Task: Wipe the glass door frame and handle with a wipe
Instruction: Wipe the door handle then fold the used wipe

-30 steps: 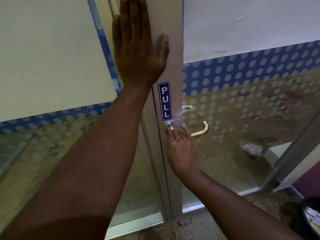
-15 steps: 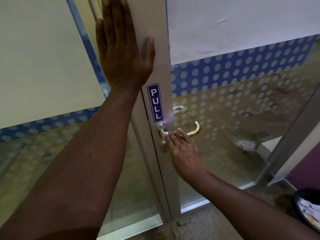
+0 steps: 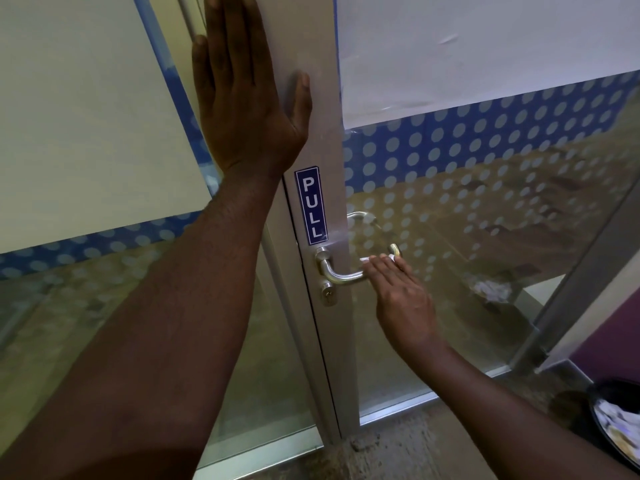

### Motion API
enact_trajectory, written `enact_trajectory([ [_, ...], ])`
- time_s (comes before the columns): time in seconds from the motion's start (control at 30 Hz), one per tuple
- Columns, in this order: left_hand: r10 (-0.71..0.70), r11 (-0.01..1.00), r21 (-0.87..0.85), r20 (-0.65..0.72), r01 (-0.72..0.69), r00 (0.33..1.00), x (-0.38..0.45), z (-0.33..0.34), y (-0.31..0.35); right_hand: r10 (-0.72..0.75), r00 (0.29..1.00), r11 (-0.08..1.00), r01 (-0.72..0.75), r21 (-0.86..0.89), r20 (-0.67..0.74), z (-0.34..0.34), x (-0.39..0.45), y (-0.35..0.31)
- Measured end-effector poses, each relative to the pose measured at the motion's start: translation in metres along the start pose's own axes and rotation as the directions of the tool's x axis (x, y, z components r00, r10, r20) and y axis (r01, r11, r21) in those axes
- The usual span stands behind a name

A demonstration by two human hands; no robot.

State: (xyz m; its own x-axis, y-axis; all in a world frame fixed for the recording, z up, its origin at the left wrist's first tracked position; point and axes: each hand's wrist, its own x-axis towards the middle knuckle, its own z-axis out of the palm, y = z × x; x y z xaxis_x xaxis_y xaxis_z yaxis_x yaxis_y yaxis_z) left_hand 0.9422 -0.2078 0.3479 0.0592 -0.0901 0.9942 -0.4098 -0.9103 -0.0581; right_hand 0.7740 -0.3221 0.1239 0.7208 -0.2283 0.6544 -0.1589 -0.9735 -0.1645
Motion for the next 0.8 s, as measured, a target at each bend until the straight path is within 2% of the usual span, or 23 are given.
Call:
enact_trajectory([
  [0.2,-0.013,1.000,-0.003,0.036,0.013,0.999,0.000,-0.001,0.000,-0.143,0.990,0.989,0.144,0.040,-0.013,0.008,-0.004,-0.031],
  [0.4,-0.007,1.000,0.003,0.048,0.007,0.999,0.002,-0.003,0.000,0.032,0.999,0.999,-0.032,0.004,-0.038,0.004,-0.001,0.018],
  [0.63,-0.028,1.000,-0.004,0.074,0.029,0.997,0.000,-0.004,0.000,-0.129,0.989,0.986,0.136,0.095,-0.076,0.017,-0.004,-0.027],
  [0.7,-0.029,1.000,0.009,0.096,0.028,0.995,0.001,-0.004,0.000,-0.112,0.990,0.987,0.121,0.104,-0.090,0.016,-0.002,-0.007],
  [0.8,-0.025,1.000,0.004,0.162,0.024,0.986,0.001,-0.005,-0.001,-0.012,0.997,0.991,0.022,0.134,-0.078,0.010,0.001,0.017],
])
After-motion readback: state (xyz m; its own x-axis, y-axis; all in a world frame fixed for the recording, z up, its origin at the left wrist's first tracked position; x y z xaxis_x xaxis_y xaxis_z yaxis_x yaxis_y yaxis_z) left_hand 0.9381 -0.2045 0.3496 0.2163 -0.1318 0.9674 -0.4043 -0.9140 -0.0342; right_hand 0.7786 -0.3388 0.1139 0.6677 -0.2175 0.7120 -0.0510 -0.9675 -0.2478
